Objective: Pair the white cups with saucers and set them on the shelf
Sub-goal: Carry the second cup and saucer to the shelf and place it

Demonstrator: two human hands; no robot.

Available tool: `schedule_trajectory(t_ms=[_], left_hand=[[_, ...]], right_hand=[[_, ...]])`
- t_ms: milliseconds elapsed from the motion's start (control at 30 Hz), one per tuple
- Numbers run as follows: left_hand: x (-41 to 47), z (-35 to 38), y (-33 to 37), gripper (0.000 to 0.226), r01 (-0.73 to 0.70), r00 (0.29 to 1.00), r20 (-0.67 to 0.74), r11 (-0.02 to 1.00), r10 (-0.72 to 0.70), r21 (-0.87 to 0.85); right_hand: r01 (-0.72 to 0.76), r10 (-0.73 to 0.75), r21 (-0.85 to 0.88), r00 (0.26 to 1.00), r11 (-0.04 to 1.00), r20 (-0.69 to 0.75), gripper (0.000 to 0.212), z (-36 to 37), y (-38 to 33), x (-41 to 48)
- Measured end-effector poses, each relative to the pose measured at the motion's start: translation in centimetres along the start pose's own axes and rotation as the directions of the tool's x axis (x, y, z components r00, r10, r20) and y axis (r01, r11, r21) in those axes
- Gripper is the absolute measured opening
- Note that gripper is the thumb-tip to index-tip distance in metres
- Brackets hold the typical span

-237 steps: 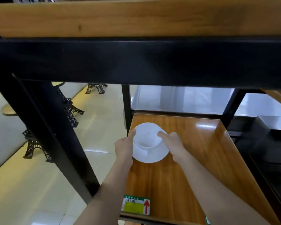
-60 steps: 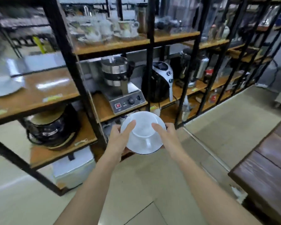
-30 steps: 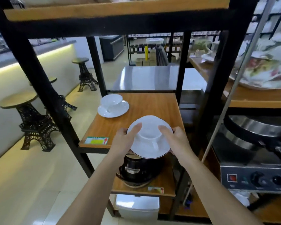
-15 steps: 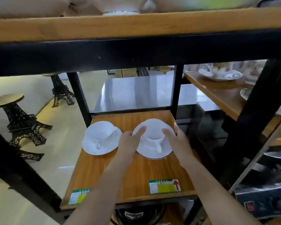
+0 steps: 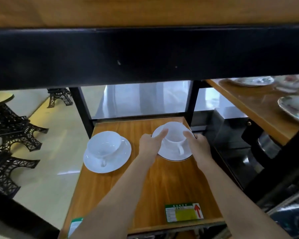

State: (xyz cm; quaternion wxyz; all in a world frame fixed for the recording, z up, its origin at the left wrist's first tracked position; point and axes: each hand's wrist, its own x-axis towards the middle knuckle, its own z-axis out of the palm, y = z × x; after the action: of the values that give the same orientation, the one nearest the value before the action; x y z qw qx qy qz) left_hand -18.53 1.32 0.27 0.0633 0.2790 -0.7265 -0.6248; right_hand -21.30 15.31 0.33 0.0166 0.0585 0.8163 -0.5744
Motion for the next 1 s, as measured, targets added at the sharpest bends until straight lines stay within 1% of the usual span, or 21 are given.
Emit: schedule_trajectory(t_ms=[133,267,400,533,633,700,767,800,833,900,967,1000], left_hand=[[1.2,0.5,-1.0,0.07,0.04,0.999,0.022,0.999,-0.04,-0.013],[1.7,1.0,-1.9,0.065,0.092,0.996,0.007,0.995,-0.092,-0.041],[2.1,1.2,-2.2,0.061,0.088,0.996,-0.008,0.995,-0.088,-0.035],[2.1,1.3,-2.0,0.065,0.091,0.996,-0.021,0.996,-0.09,0.023],[2.2,1.0,-1.6,0.068,0.076,0.997,0.003,0.991,-0.077,0.109],[2.3,0.7,-1.5,0.078,0.034,0.999,0.015,0.977,-0.038,0.21],[2.2,0.5,-1.3,0.086,-0.035,0.998,-0.034,0.957,0.047,0.287],[2.0,0.4,-1.1,0.083,-0.062,0.996,-0.052,0.964,0.078,0.259],[1.7,0.3,-1.0,0.078,-0.077,0.994,-0.061,0.977,0.091,0.196],[1.2,0.4,-0.8,0.066,-0.076,0.996,-0.041,0.994,0.08,0.081],[0.8,0.5,-1.0,0.056,-0.081,0.997,-0.009,0.996,0.081,0.034],[0.6,0.5,-1.1,0.054,-0.096,0.995,0.0,0.995,0.096,0.028]], right_hand=[[-0.002,0.002,-0.02,1.0,1.0,0.022,0.044,0.4,0.9,0.8],[-0.009,0.012,-0.054,0.999,0.999,0.049,0.042,0.8,1.7,1.4],[-0.02,0.023,-0.068,0.998,0.998,0.052,0.042,1.0,2.3,2.1],[-0.038,0.044,-0.086,0.997,0.996,0.068,0.044,0.9,2.5,2.4],[-0.06,0.07,-0.102,0.992,0.993,0.102,0.046,0.5,2.1,2.6],[-0.06,0.074,-0.132,0.992,0.989,0.105,0.052,0.1,1.9,2.7],[-0.022,0.031,-0.152,0.998,0.988,0.059,0.053,-0.3,1.7,2.7],[-0.002,0.008,-0.149,0.999,0.989,0.035,0.053,-0.4,1.6,2.7],[0.01,-0.008,-0.135,1.0,0.991,0.02,0.054,-0.5,1.5,2.6],[0.019,-0.019,-0.103,1.0,0.995,0.0,0.056,-0.5,1.5,2.4],[0.036,-0.039,-0.089,0.999,0.995,-0.031,0.052,-0.5,1.6,2.1],[0.053,-0.057,-0.08,0.997,0.995,-0.048,0.048,-0.6,1.6,1.9]])
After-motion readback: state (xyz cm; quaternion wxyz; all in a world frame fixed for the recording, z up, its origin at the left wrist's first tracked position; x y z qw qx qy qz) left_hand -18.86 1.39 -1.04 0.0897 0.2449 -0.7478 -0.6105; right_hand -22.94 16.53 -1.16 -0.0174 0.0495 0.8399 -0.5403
